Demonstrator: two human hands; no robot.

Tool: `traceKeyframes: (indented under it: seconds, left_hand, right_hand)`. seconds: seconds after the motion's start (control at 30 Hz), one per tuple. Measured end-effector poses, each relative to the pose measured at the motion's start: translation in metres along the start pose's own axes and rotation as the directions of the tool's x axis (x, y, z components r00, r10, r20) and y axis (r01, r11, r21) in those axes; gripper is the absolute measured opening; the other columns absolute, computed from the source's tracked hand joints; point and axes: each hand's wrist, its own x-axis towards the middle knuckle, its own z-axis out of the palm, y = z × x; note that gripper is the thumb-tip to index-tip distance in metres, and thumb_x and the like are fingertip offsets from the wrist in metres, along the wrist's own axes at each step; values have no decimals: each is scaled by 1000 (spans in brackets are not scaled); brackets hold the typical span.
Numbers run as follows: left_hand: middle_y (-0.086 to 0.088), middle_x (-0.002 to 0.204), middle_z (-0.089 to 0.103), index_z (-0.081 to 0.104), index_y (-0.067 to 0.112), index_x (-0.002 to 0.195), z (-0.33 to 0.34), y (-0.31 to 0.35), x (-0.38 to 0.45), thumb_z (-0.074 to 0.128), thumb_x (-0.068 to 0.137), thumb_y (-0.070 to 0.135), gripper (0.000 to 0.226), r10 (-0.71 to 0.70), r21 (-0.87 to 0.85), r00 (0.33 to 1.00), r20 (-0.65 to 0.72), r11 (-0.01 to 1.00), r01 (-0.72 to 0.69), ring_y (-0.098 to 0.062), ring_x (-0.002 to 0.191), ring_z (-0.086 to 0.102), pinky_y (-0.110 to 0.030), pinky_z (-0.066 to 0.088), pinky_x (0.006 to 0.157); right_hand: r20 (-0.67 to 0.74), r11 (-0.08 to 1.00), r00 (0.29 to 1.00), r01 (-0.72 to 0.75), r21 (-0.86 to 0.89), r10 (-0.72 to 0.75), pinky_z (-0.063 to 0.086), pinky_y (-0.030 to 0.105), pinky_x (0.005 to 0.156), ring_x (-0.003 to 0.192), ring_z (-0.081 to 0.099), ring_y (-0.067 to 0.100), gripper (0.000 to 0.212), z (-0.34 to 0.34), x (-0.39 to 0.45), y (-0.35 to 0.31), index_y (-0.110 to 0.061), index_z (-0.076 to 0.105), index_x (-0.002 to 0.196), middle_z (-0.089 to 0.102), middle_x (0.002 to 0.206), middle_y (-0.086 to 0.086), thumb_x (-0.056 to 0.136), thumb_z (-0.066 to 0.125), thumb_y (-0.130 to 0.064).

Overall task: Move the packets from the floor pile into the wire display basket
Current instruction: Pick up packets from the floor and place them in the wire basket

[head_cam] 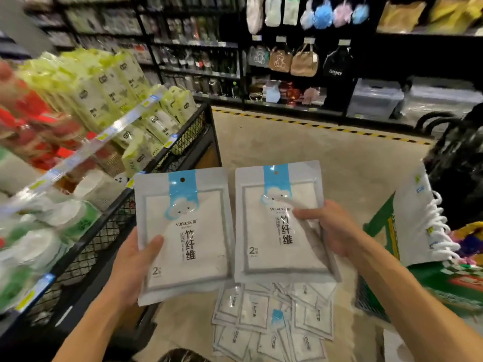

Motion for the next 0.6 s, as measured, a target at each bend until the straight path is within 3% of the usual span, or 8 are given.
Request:
traceKeyframes:
  seconds: [0.13, 0.23, 0.4, 0.53, 0.6]
  left_hand:
    - [-7, 104, 78, 63, 21, 118, -11, 4, -49, 62, 98, 15, 20, -8, -61, 995, -102, 998, 1, -29, 92, 76, -53, 60, 83]
    - [-8, 108, 78, 64, 22, 118, -17, -3, -93, 61, 99, 10, 23, -8, -154, 977, -212, 988, -25, -29, 94, 76, -48, 58, 84]
    - [-10, 112, 77, 62, 19, 125, -30, -25, -179, 61, 97, 8, 30, -41, -276, 930, -364, 959, -65, -30, 97, 75, -36, 64, 69]
    - [-13, 115, 76, 59, 15, 130, -50, -45, -248, 64, 93, 15, 37, -82, -317, 886, -456, 945, -76, -34, 99, 75, -40, 64, 71]
    - [-14, 115, 76, 59, 15, 129, -62, -57, -280, 67, 87, 20, 43, -111, -336, 843, -527, 938, -86, -34, 98, 75, -42, 64, 72]
  right_hand:
    - [119, 994, 990, 83, -68, -74, 60, 28, 62, 80, 68, 30, 32, 6, -14, -25, 12, 68, 116, 73, 102, 25, 84, 69, 11]
    - [255, 989, 964, 108, -98, -80, 61, 29, 61, 77, 73, 26, 29, 10, -25, -36, 9, 69, 115, 76, 99, 20, 86, 69, 10]
    - [423, 967, 904, 153, -201, -55, 62, 32, 60, 75, 76, 25, 24, 33, -44, -31, 5, 70, 111, 78, 94, 18, 87, 72, 6]
    - [540, 959, 842, 156, -238, -3, 60, 31, 55, 72, 77, 24, 20, 65, -70, -16, 0, 70, 106, 79, 88, 14, 88, 71, 6]
    - [601, 954, 799, 160, -255, 27, 62, 35, 60, 79, 78, 29, 25, 84, -85, -5, -2, 69, 112, 79, 94, 16, 88, 72, 4]
